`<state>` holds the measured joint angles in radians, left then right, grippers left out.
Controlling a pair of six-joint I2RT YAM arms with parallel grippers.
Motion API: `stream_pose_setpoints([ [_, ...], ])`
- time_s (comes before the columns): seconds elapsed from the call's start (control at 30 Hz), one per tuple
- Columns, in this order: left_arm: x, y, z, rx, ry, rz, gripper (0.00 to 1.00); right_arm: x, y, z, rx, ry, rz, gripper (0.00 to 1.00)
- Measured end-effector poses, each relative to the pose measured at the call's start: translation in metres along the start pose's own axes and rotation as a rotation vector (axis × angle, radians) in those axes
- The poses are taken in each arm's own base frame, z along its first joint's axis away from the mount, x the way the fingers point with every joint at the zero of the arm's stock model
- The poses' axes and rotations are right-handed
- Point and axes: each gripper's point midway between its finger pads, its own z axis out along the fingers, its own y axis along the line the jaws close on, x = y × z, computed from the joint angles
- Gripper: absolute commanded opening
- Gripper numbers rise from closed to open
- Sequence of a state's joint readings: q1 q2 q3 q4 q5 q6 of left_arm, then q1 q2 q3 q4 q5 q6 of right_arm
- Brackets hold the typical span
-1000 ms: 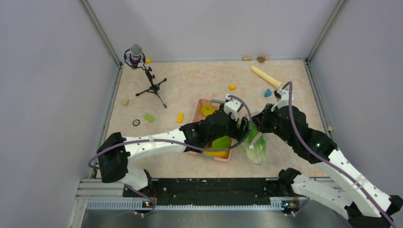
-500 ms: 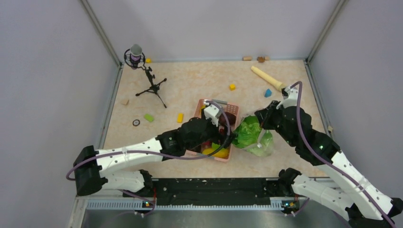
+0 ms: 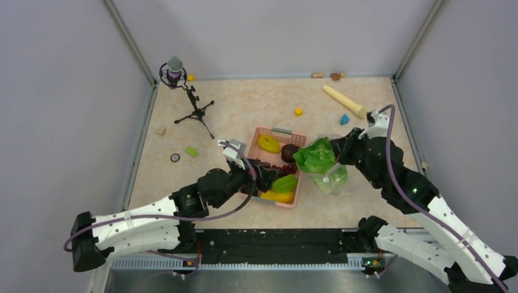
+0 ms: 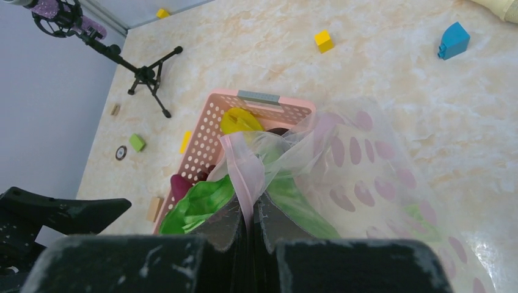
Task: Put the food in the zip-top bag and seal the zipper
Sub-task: Adjust the zipper food storage bag at the center of the board.
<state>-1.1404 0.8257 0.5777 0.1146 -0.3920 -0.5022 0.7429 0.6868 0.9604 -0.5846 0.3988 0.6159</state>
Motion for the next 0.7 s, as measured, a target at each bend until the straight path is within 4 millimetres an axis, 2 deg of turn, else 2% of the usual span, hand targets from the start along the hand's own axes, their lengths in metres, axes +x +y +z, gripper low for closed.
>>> stream_pose_setpoints([
  [0.1,0.002,-0.001,0.003,-0.001,0.002,-0.028,0.95,-0.001,0.002,0.000,-0.005,-0.005,0.011,0.00],
  [0.2,0.019,-0.001,0.015,-0.021,0.054,-0.044,0.91,-0.004,0.004,0.000,-0.014,-0.017,0.023,0.00],
  [0.33,0.038,-0.001,0.033,-0.073,0.124,-0.058,0.90,-0.003,0.005,0.001,-0.034,-0.034,0.033,0.00],
  [0.47,0.036,-0.004,0.046,-0.103,0.132,-0.095,0.90,-0.001,0.005,0.001,-0.044,-0.037,0.036,0.00],
  [0.7,0.027,-0.002,0.053,-0.124,0.103,-0.146,0.90,-0.005,0.011,-0.002,-0.077,-0.048,0.046,0.00],
])
